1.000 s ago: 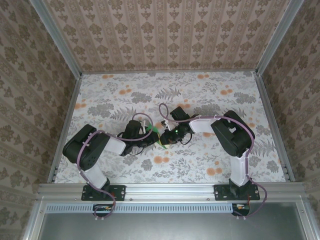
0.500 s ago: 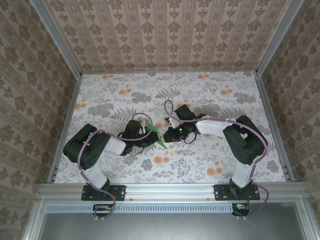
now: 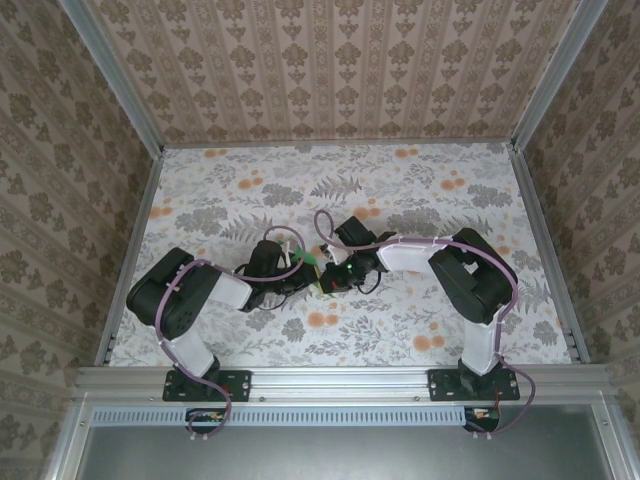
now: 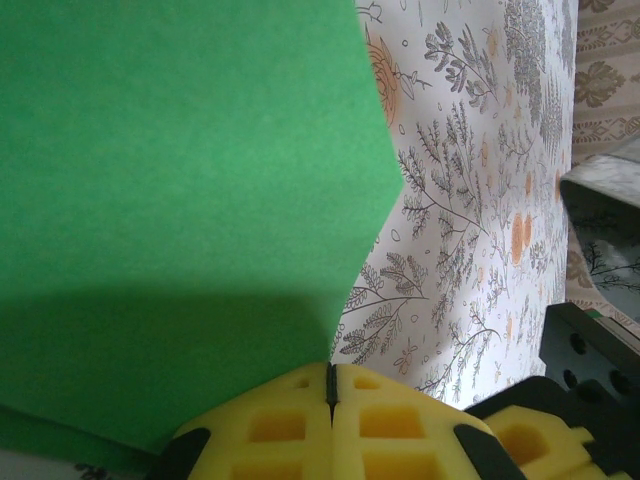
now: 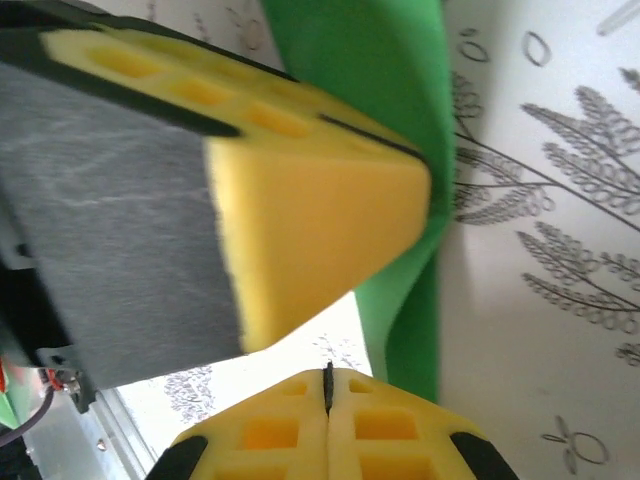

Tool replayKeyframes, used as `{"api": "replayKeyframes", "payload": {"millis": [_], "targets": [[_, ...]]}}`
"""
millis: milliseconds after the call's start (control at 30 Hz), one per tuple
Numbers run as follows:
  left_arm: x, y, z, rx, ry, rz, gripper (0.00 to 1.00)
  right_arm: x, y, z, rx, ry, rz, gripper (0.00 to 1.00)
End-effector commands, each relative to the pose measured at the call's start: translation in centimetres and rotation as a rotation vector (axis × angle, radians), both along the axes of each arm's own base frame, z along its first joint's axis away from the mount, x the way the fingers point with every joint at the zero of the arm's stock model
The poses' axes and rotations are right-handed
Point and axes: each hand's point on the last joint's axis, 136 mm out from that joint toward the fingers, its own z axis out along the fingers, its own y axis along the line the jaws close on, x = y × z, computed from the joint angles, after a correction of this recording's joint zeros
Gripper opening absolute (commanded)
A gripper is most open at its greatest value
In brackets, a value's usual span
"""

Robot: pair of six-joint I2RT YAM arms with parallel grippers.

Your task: Fold a paper plane with a square sheet of paper (pick it up from the middle)

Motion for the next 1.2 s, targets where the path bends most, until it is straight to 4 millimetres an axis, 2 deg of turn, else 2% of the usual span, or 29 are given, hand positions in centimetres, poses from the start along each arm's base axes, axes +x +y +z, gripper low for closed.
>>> {"api": "replayKeyframes", "payload": {"millis": [0, 533, 600, 700, 767, 967, 1167], "targets": [[-1.0, 2.0, -3.7, 0.109, 0.12, 0.052, 0.03, 0.0, -1.3, -1.6, -0.092, 0.006, -0.006, 0.0], [-1.1, 2.9, -4.8, 0.138, 0.179, 0.077, 0.02, -2.3, -4.3, -3.4, -0.177, 0.061, -0.009, 0.0], [-1.1, 2.8, -4.8, 0.133, 0.179, 0.072, 0.02, -1.5, -4.0, -1.9, -0.139, 0.035, -0.031, 0.0], [-1.1, 2.6, -4.7, 0.124, 0.18, 0.066, 0.02, -0.3, -1.7, 1.1, -0.019, -0.004, -0.027, 0.0], [-1.0, 2.4, -4.6, 0.118, 0.18, 0.064, 0.02, 0.3, -0.7, 1.7, 0.007, -0.013, -0.02, 0.0], [-0.9, 2.2, -4.3, 0.105, 0.179, 0.057, 0.02, 1.1, 0.0, -0.5, -0.016, 0.017, -0.025, 0.0], [-0.6, 1.8, -3.6, 0.082, 0.167, 0.05, 0.02, 0.6, -1.2, -2.3, -0.086, 0.033, -0.028, 0.0]]}}
